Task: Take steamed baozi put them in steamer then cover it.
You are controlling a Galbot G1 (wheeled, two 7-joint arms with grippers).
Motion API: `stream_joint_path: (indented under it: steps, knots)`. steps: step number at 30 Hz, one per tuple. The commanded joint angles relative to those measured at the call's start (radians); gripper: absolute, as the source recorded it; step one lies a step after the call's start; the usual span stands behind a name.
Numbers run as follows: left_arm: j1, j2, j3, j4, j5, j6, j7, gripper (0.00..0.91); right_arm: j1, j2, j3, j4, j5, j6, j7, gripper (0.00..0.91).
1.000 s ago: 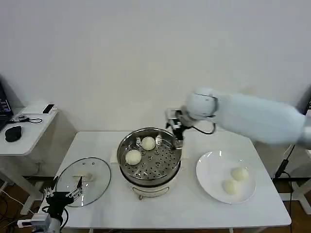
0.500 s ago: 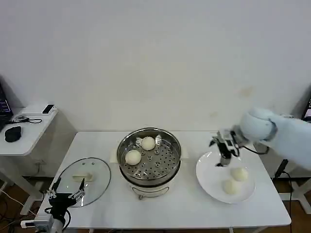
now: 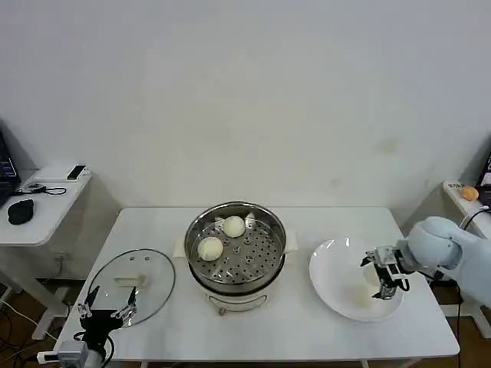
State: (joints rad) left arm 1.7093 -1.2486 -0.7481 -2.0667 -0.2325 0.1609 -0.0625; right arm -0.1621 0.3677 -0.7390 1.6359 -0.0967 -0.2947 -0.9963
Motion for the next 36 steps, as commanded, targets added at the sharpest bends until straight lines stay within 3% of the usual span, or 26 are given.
stream_joint_path:
  steps: [1,17,30,36]
  knots:
    - [0.008,-0.001,-0.009,-0.001,0.003,0.0,0.0,0.907,-0.187,0.043,0.144,-0.074,-0.085,0.023,0.001,0.907]
    - [0.015,-0.009,-0.017,0.002,0.004,-0.001,0.0,0.907,-0.174,0.119,0.113,-0.128,-0.1,0.012,0.0,0.907]
    - [0.008,-0.008,-0.01,0.008,0.006,-0.001,0.0,0.907,-0.157,0.119,0.101,-0.132,-0.08,-0.013,0.005,0.695]
    - [0.008,-0.008,-0.01,0.005,0.005,-0.001,0.0,0.907,-0.121,0.121,0.082,-0.133,-0.061,-0.019,-0.004,0.655]
